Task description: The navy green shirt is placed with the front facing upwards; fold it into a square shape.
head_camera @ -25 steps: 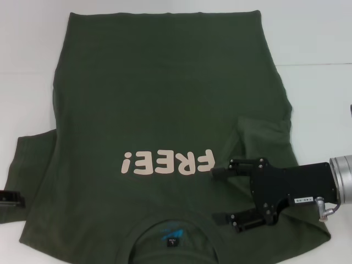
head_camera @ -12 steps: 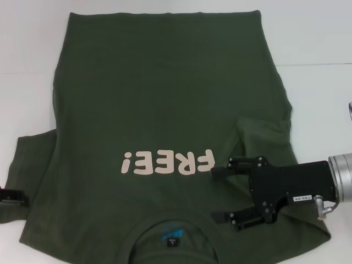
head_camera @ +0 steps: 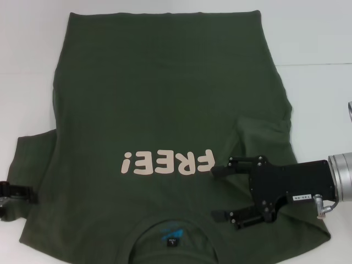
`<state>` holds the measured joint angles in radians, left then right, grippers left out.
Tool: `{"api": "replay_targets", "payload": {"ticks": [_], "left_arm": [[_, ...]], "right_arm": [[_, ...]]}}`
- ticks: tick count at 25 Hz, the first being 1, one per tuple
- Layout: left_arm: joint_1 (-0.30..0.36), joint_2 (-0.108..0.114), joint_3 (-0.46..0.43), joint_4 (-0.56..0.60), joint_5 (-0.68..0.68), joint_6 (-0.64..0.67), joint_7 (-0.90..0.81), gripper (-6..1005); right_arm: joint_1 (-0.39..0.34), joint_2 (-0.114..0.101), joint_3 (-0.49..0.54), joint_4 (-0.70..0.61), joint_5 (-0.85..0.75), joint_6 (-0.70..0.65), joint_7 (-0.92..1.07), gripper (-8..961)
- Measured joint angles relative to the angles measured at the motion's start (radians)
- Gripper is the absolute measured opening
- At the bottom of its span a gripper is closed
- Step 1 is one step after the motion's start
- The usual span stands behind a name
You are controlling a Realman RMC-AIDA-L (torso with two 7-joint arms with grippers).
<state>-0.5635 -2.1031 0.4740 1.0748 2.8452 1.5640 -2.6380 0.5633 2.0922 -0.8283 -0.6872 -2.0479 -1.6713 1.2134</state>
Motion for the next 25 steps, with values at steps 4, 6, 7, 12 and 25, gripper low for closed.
{"api": "replay_targets", "payload": {"ticks": [4, 6, 7, 12, 25], "left_arm": [[-0.004, 0.002, -0.001, -0.006, 0.0, -0.001, 0.0, 819], [-0.005, 0.002, -0.002, -0.006, 0.0, -0.001, 0.0, 817], [-0.005, 0.002, -0.003, -0.006, 0.0, -0.001, 0.0, 816], [-0.013, 0.002, -0.005, -0.013, 0.0, -0.011, 0.0, 812], [-0.042, 0.003, -0.002, -0.039, -0.01, -0.027, 0.006, 802]], "right_arm": [[0.0, 0.0, 0.0, 0.0, 0.0, 0.0, 0.0, 930], [0.0, 0.0, 0.0, 0.0, 0.0, 0.0, 0.0, 930], [0.0, 0.0, 0.0, 0.0, 0.0, 0.001, 0.0, 930], [0.0, 0.0, 0.0, 0.0, 0.0, 0.002, 0.0, 930], [-0.003, 0.0, 0.0, 0.0, -0.001, 0.003, 0.002, 930]]}}
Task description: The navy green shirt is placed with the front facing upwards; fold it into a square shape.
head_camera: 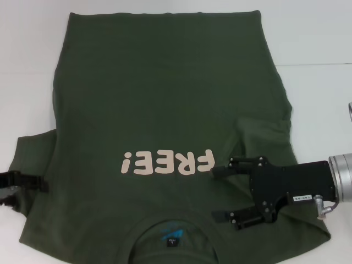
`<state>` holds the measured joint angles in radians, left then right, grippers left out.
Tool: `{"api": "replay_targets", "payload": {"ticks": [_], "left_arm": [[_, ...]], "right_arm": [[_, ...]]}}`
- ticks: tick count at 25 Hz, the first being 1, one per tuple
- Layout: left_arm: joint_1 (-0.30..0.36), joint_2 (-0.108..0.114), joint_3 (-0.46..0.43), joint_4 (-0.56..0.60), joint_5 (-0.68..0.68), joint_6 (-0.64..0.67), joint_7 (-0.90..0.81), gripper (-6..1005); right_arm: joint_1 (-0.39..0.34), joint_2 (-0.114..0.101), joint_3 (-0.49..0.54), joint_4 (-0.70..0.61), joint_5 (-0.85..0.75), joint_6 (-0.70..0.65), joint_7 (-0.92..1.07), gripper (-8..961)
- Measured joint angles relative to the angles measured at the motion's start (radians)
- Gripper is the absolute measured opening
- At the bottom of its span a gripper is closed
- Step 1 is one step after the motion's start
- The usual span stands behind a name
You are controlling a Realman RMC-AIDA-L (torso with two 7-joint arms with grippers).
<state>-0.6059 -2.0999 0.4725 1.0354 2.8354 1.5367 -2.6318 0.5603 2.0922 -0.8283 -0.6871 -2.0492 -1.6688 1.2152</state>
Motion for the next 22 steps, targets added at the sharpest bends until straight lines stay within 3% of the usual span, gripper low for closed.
{"api": "replay_targets", "payload": {"ticks": [21, 22], "left_arm": [[0.0, 0.0, 0.005, -0.012, 0.003, -0.042, -0.007, 786], [0.0, 0.0, 0.005, -0.011, 0.003, -0.043, -0.007, 753]], "right_arm": [[-0.002, 0.0, 0.0, 0.0, 0.002, -0.014, 0.024, 930], [-0.002, 0.0, 0.0, 0.0, 0.002, -0.015, 0.024, 930]]}}
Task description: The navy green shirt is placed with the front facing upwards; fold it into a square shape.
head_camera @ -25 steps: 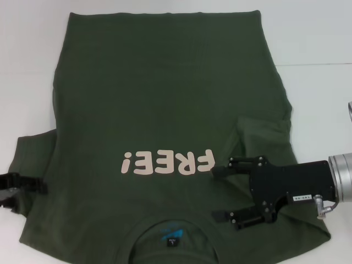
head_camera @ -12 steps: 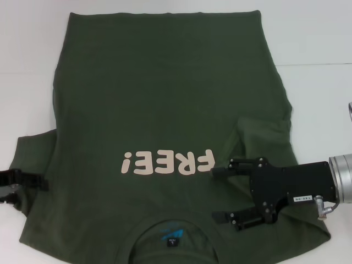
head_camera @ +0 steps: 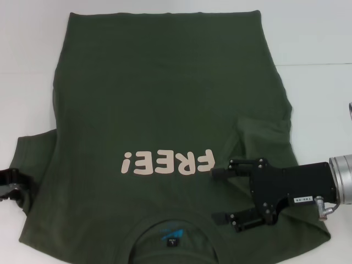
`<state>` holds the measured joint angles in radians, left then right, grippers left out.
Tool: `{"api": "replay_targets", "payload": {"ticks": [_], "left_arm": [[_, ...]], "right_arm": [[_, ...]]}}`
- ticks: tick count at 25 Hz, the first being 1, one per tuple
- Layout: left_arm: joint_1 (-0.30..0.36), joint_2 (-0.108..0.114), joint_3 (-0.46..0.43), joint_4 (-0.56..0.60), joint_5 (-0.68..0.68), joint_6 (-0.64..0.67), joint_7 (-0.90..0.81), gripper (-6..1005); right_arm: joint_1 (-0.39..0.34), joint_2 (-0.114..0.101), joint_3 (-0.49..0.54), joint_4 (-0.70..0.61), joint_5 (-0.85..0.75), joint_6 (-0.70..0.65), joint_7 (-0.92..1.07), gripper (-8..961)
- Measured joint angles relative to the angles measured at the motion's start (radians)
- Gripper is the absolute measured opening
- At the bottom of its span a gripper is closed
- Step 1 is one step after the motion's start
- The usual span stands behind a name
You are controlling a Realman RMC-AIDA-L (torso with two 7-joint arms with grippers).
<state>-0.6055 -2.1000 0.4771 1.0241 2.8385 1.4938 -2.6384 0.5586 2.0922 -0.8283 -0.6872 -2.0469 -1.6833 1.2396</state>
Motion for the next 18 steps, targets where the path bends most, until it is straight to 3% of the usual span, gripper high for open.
{"api": "replay_targets", "payload": {"ticks": [5, 7, 13, 18], "left_arm": [[-0.001, 0.0, 0.013, 0.002, 0.002, -0.003, 0.005, 589], [-0.001, 0.0, 0.025, 0.002, 0.003, -0.004, 0.006, 356], [-0.003, 0.0, 0.042, 0.002, 0.004, -0.006, 0.006, 89], [-0.003, -0.003, 0.048, 0.004, 0.004, -0.008, 0.008, 81]], "right_arm": [[-0.001, 0.0, 0.0, 0.0, 0.001, -0.003, 0.002, 930], [-0.002, 0.0, 0.0, 0.0, 0.003, -0.006, 0.003, 930], [-0.003, 0.0, 0.0, 0.0, 0.004, -0.009, 0.016, 930], [-0.003, 0.0, 0.0, 0.0, 0.004, -0.011, 0.016, 930]]}}
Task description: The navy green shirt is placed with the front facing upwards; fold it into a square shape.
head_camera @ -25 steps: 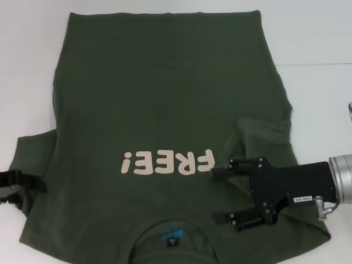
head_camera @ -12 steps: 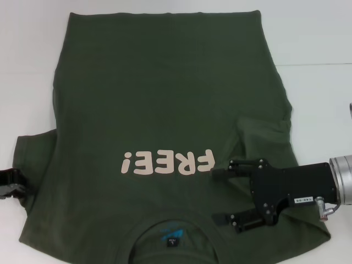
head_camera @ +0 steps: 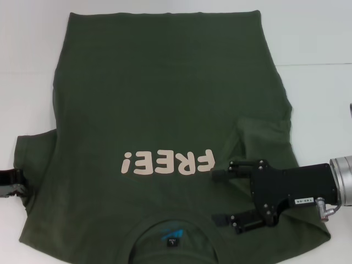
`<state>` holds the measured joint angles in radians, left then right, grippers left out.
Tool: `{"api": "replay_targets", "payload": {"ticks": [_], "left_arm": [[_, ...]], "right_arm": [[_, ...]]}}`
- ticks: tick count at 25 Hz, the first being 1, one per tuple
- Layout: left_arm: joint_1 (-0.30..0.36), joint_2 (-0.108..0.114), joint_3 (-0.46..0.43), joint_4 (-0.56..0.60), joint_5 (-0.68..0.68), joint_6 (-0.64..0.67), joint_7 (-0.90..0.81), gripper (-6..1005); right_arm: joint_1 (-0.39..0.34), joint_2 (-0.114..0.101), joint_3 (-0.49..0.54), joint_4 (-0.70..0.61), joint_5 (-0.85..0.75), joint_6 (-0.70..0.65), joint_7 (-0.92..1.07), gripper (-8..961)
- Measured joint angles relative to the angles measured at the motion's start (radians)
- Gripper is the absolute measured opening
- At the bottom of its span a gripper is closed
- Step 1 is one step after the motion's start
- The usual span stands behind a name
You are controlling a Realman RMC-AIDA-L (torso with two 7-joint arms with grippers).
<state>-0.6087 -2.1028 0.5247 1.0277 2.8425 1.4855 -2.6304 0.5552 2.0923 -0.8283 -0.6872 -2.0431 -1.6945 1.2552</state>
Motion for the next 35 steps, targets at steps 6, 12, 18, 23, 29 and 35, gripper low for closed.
{"api": "replay_targets", "payload": {"ticks": [6, 12, 18, 23, 29, 35], "left_arm": [[0.001, -0.002, 0.0, 0.013, 0.0, -0.002, 0.011, 84], [0.008, -0.002, 0.0, 0.025, 0.001, -0.002, 0.012, 87], [0.011, -0.002, 0.0, 0.029, 0.001, -0.002, 0.018, 91], [0.01, -0.002, -0.007, 0.022, -0.009, -0.004, 0.036, 93], [0.004, 0.003, -0.008, 0.005, -0.011, -0.002, 0.032, 102], [0.003, 0.003, -0.01, 0.003, -0.012, -0.006, 0.022, 192]], "right_arm": [[0.0, 0.002, 0.0, 0.0, 0.0, -0.001, 0.0, 930], [0.0, 0.002, 0.0, 0.001, 0.0, -0.001, 0.0, 930], [0.001, 0.002, 0.0, 0.005, 0.0, -0.001, 0.0, 930], [0.006, 0.002, 0.0, 0.01, 0.0, 0.0, -0.001, 931], [0.006, 0.002, 0.0, 0.011, 0.0, 0.0, -0.003, 931], [0.009, 0.001, 0.0, 0.011, 0.0, 0.0, -0.007, 931]]}}
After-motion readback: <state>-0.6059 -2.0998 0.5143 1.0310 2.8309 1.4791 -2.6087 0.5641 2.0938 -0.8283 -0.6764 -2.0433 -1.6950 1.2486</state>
